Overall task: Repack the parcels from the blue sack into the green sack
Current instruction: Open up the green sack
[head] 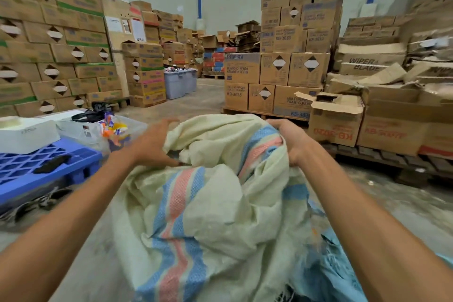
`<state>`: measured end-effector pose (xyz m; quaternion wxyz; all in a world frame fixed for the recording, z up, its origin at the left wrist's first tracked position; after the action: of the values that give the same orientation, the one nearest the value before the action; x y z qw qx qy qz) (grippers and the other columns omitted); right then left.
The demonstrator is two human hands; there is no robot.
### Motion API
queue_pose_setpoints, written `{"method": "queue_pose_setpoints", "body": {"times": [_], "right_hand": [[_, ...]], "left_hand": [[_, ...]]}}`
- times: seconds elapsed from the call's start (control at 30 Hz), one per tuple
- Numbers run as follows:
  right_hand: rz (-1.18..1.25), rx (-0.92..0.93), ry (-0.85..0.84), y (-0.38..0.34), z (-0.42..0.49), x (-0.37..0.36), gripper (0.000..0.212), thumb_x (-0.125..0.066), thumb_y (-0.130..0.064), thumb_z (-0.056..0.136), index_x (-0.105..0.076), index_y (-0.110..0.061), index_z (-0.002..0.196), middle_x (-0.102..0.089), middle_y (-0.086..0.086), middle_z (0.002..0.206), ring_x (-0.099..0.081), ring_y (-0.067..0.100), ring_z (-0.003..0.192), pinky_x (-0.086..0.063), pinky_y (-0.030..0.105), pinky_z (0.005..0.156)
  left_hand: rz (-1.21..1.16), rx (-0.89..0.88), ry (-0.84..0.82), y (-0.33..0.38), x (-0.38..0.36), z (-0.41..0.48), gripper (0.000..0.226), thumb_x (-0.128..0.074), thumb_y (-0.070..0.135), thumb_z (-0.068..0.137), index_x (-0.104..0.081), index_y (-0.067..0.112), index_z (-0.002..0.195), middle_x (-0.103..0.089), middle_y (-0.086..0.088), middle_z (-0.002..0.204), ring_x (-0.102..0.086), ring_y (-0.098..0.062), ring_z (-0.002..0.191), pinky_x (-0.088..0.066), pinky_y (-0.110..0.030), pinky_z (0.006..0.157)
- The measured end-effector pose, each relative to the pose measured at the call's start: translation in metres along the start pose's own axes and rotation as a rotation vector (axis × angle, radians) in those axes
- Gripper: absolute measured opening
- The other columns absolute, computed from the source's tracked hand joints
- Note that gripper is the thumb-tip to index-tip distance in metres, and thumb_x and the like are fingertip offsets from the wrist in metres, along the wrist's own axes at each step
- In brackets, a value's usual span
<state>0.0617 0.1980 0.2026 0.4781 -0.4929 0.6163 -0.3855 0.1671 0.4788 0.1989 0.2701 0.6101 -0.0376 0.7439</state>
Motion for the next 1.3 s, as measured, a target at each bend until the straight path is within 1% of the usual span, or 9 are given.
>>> {"method": "queue_pose_setpoints", "body": {"times": [0.17,0.33,0.5,0.6,0.8,0.9,1.1,1.2,1.3], "right_hand": [[0.001,0.097,-0.144,-0.017,0.0,-0.038,0.018,-0.055,-0.025,0.091,-0.065,-0.012,0.084,-0.068,0.008,0.07,-0.066,0.023,0.06,-0.054,0.03,0.065],[-0.251,0.173,-0.186,-0.029,-0.001,-0.054,0.036,-0.071,-0.041,0.084,-0.071,-0.011,0.104,-0.074,0.012,0.092,-0.07,0.025,0.077,-0.057,0.04,0.082],[-1.217,0.487,0.523,-0.046,-0.005,-0.057,0.078,-0.077,-0.054,0.074,-0.046,-0.018,0.136,-0.051,0.013,0.135,-0.051,0.032,0.121,-0.047,0.051,0.099],[-1.35,0.736,0.829,-0.051,-0.04,-0.078,0.075,-0.067,-0.058,0.08,-0.036,-0.023,0.139,-0.04,0.013,0.137,-0.04,0.032,0.124,-0.043,0.05,0.095],[-1.075,0.225,0.559,-0.001,0.013,-0.055,0.142,-0.085,-0.056,0.064,0.031,-0.04,0.146,0.028,0.022,0.158,-0.003,0.056,0.145,-0.019,0.077,0.107],[-1.147,0.148,0.736,0.035,0.03,0.003,0.136,-0.08,-0.059,0.069,0.03,-0.042,0.146,0.006,0.026,0.161,-0.033,0.052,0.135,-0.037,0.063,0.103],[-1.131,-0.086,0.837,0.092,0.02,0.128,0.121,-0.075,-0.045,0.076,0.015,-0.033,0.155,-0.06,0.013,0.122,-0.063,0.03,0.106,-0.052,0.038,0.081],[-1.023,-0.014,0.76,0.095,0.027,0.123,0.123,-0.08,-0.041,0.07,0.007,-0.029,0.156,-0.057,0.016,0.128,-0.059,0.035,0.115,-0.052,0.043,0.092],[-1.089,0.094,0.583,0.096,0.04,0.093,0.141,-0.085,-0.051,0.057,0.017,-0.036,0.153,-0.013,0.019,0.159,-0.021,0.041,0.145,-0.024,0.06,0.115]], "left_hand": [[-0.112,-0.225,-0.165,0.077,0.011,0.009,0.137,-0.083,0.057,0.04,-0.008,0.034,0.153,-0.027,0.008,0.15,-0.027,-0.013,0.136,-0.017,-0.042,0.12],[-0.184,-0.171,0.293,0.102,0.016,0.008,0.031,-0.067,0.048,0.068,-0.065,0.031,0.094,-0.068,0.004,0.093,-0.066,-0.027,0.094,-0.04,-0.028,0.068],[-0.092,0.326,0.607,0.073,0.035,0.0,0.033,-0.062,0.041,0.079,-0.072,0.014,0.093,-0.071,-0.014,0.096,-0.065,-0.039,0.093,-0.044,-0.034,0.069],[-0.192,0.447,0.674,0.065,0.057,0.001,0.029,-0.06,0.039,0.083,-0.067,0.011,0.088,-0.068,-0.012,0.096,-0.064,-0.038,0.096,-0.043,-0.035,0.07],[-0.791,0.621,0.699,0.038,0.086,0.017,0.04,-0.055,0.039,0.088,-0.067,0.009,0.113,-0.066,-0.013,0.119,-0.062,-0.034,0.108,-0.046,-0.034,0.081],[-1.181,0.582,0.639,0.01,0.082,0.032,0.049,-0.061,0.05,0.066,-0.069,0.017,0.101,-0.071,-0.01,0.112,-0.067,-0.03,0.098,-0.056,-0.045,0.09],[-1.34,0.69,0.668,-0.079,0.067,0.014,0.06,-0.069,0.038,0.059,-0.067,0.015,0.114,-0.073,-0.009,0.109,-0.071,-0.031,0.093,-0.058,-0.051,0.082],[-1.332,0.69,0.565,-0.079,0.053,0.01,0.057,-0.059,0.038,0.075,-0.061,0.011,0.126,-0.067,-0.005,0.122,-0.065,-0.028,0.11,-0.055,-0.046,0.09],[-1.466,0.621,0.332,-0.033,0.043,0.002,0.045,-0.05,0.039,0.093,-0.064,0.012,0.126,-0.069,-0.01,0.12,-0.063,-0.029,0.116,-0.055,-0.047,0.089]]}}
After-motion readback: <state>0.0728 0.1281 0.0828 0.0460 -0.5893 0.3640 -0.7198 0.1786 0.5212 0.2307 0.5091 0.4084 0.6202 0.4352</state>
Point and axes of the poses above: each hand's wrist, its own z-axis towards the middle knuckle, its own x-axis out of the back of the hand, y = z × x, the point moved 7 cm from there along z, towards the middle knuckle
